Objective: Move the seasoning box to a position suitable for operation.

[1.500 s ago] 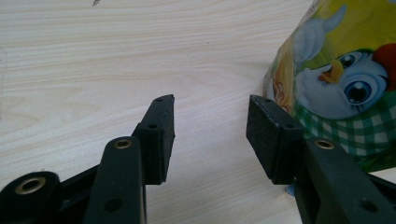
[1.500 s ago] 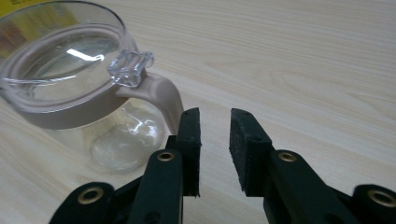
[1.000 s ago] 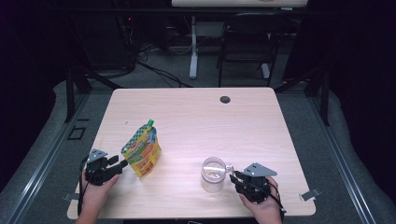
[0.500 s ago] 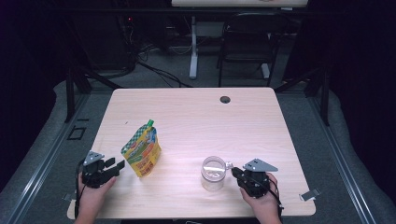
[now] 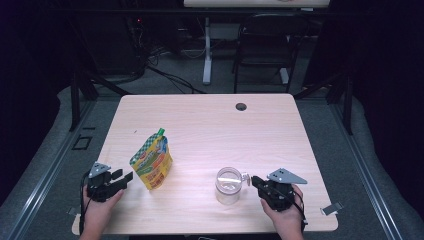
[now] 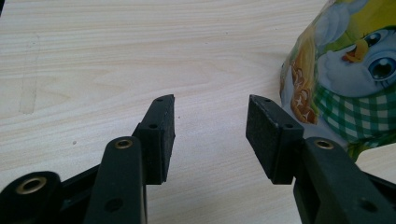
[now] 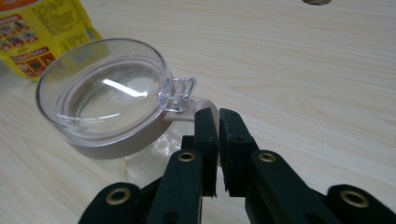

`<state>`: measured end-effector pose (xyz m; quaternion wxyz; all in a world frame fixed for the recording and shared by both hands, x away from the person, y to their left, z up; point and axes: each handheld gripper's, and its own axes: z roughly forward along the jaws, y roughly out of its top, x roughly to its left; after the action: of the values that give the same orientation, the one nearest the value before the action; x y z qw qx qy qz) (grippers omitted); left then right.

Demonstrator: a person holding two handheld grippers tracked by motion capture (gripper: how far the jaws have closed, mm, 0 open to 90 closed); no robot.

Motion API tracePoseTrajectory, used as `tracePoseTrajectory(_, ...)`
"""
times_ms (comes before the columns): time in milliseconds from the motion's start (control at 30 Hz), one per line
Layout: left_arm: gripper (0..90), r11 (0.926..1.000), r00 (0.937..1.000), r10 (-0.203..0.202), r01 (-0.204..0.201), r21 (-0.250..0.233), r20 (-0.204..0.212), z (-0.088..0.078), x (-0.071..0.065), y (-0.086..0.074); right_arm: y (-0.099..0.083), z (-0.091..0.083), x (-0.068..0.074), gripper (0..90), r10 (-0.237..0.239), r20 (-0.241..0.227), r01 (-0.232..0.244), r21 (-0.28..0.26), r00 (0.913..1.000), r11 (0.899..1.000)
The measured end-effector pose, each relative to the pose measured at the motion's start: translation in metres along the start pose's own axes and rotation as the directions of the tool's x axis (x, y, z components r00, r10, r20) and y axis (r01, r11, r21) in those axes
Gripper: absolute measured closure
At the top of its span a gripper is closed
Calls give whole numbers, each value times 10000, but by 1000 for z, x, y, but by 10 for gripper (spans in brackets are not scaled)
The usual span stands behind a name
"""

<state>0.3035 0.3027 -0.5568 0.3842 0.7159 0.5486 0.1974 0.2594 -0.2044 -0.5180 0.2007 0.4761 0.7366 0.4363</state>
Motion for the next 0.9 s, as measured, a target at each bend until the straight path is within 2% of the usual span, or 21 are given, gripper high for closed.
tracePoseTrajectory(33,520,10000,10000,-6,6,-17,-4,0,0,0,1,-1,-1,859,172,13,-172,-84,9999,9998)
tracePoseTrajectory(167,521,10000,10000,-1,1,-5,-36,-1,0,-2,5,-1,-1,851,274,77,-273,-179,9996,9995)
tracePoseTrajectory(467,521,10000,9999,28,-27,45,-104,-5,2,-5,15,1,7,818,-10,51,11,-349,10000,9994)
tracePoseTrajectory(500,520,10000,9999,-6,6,5,-150,-6,2,-7,17,3,9,819,-89,196,96,-355,9998,9993)
tracePoseTrajectory(600,521,10000,9998,-52,52,-3,-181,-7,3,-8,19,3,10,815,-51,250,63,-449,9997,9990)
tracePoseTrajectory(633,521,10000,9998,-48,48,2,-207,-8,4,-8,21,3,9,803,106,103,-100,-546,9999,9985)
tracePoseTrajectory(900,521,10000,9995,-61,62,34,-312,-11,4,-11,25,9,13,805,6,-106,-11,-479,9999,9989)
